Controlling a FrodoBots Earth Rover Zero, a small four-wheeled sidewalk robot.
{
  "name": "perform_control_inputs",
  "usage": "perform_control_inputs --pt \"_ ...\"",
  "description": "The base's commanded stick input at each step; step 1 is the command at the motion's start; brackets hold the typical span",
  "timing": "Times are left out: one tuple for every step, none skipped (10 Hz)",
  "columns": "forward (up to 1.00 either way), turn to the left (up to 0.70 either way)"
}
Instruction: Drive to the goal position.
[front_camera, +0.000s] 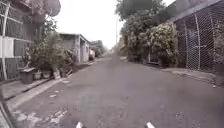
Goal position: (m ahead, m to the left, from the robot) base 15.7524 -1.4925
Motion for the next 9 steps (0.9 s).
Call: perform_control_inputs --pt "0.7 -0.14" --pt "0.7 -0.14" --pt "0.7 -0.14" --pt "0.7 -0.14" --pt "0.7 -0.14" --pt "0.7 -0.14" --pt "0.7 -0.14" --pt "0.7 -0.14" --pt "0.7 -0.14"
